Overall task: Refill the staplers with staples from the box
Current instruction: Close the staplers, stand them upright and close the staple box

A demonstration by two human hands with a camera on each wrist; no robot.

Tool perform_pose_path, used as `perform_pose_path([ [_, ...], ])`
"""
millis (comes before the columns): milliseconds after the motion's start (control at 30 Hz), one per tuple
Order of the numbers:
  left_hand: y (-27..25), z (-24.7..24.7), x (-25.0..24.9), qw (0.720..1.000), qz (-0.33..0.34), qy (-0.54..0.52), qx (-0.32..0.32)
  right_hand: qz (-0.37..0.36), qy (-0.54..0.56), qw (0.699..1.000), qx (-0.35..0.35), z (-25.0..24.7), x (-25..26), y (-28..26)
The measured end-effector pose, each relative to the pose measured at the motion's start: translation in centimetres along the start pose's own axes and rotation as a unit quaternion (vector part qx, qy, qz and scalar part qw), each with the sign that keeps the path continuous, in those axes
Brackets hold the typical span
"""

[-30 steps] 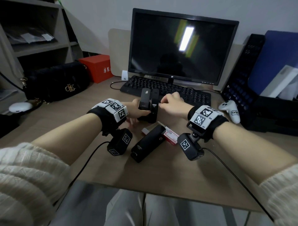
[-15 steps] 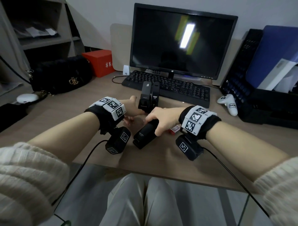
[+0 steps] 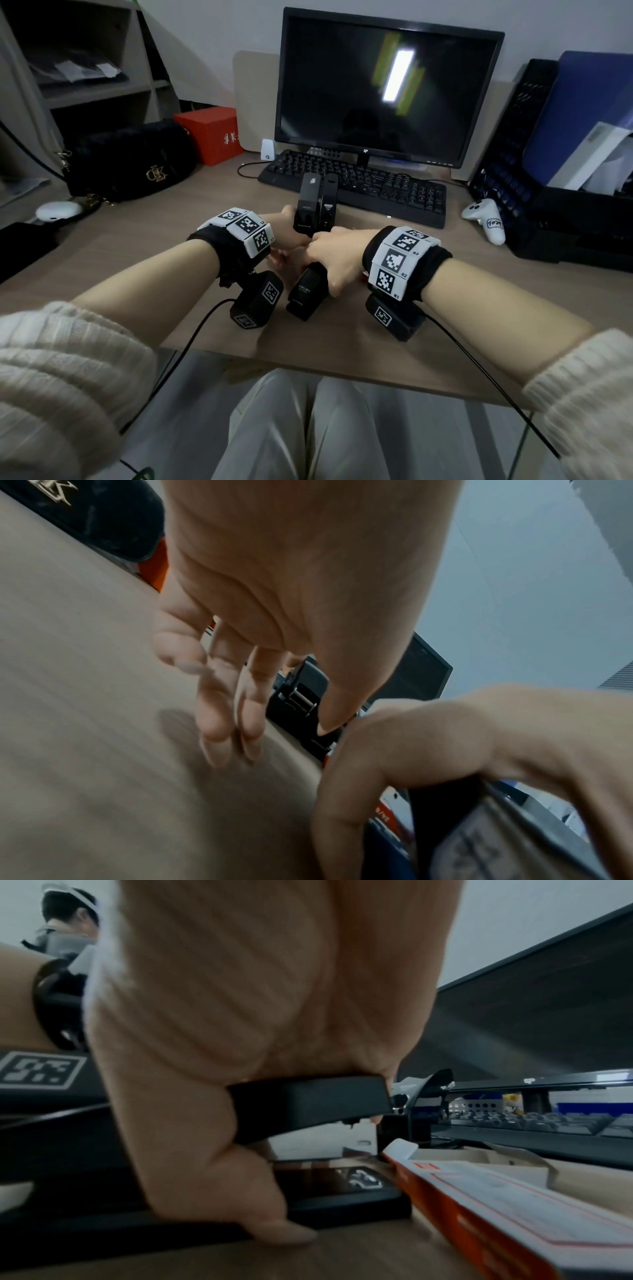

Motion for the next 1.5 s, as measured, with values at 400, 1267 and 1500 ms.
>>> perform_pose_path([
  [400, 0.8, -0.8, 0.3, 1.000, -0.004, -0.004, -0.011, -0.100, -0.073, 0.990, -0.066, -2.3, 0.5, -0.8],
  [1267, 6.6, -1.6, -0.3, 0.997, 0.069, 0.004, 0.026, 0.111, -0.164, 0.965, -0.171, -4.2, -15.8, 2.6],
  [1500, 7.2, -1.2, -1.0, 0.992, 0.117, -0.031, 0.028, 0.044, -0.151, 0.978, -0.134, -3.0, -14.8, 3.4],
])
Point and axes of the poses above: each hand's wrist, its own y-axis towards the middle knuckle, its own z-axis out of the palm, x = y × z, the point moved 6 cm from there along y, towards the middle knuckle, and after that the axes turned 13 degrees about -z, right-handed, at the moved point
